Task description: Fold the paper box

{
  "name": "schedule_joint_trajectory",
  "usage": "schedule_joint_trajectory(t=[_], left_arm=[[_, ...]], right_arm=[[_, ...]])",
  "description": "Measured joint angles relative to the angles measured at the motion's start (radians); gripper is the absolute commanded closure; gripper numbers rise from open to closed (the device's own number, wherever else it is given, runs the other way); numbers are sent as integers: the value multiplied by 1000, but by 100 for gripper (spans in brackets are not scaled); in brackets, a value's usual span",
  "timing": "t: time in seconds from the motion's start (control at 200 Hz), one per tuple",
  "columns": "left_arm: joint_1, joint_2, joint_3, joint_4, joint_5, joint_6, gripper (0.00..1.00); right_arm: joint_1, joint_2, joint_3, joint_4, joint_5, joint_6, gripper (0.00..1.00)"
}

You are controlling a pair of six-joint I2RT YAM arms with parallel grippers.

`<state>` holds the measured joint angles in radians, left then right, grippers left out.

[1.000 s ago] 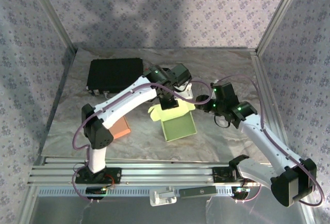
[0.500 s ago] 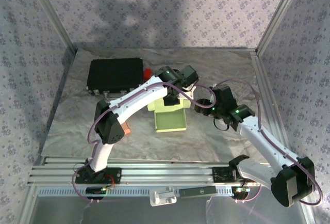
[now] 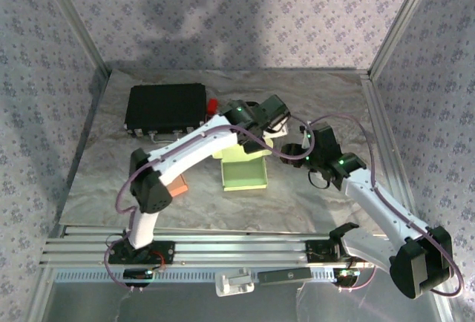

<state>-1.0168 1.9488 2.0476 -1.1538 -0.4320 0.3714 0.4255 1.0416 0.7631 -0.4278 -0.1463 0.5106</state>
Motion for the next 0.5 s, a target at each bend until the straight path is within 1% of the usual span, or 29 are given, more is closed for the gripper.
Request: schedule_joint_trajectory(t=[0.075, 0.14, 0.24, 0.29, 0.35, 0.43, 0.5], left_arm=[[35, -100, -78, 21, 40, -101, 33], [92, -222, -213, 69, 94, -198, 32], [216, -460, -529, 201, 208, -339, 28], [300, -583, -706, 275, 285, -401, 28], [406, -694, -882, 360, 388, -463, 28], [525, -758, -1021, 428, 510, -514, 28], [568, -748, -1055, 467, 584, -531, 29]], right_arm=[[0, 4, 1, 11, -7, -31, 49], [0, 21, 8, 13, -16, -58, 48], [0, 85, 42, 16, -32, -113, 50], [4, 125, 58, 22, -35, -143, 50], [10, 167, 72, 29, -34, -175, 50], [18, 214, 86, 35, -33, -220, 50], [22, 243, 99, 37, -33, -251, 50]])
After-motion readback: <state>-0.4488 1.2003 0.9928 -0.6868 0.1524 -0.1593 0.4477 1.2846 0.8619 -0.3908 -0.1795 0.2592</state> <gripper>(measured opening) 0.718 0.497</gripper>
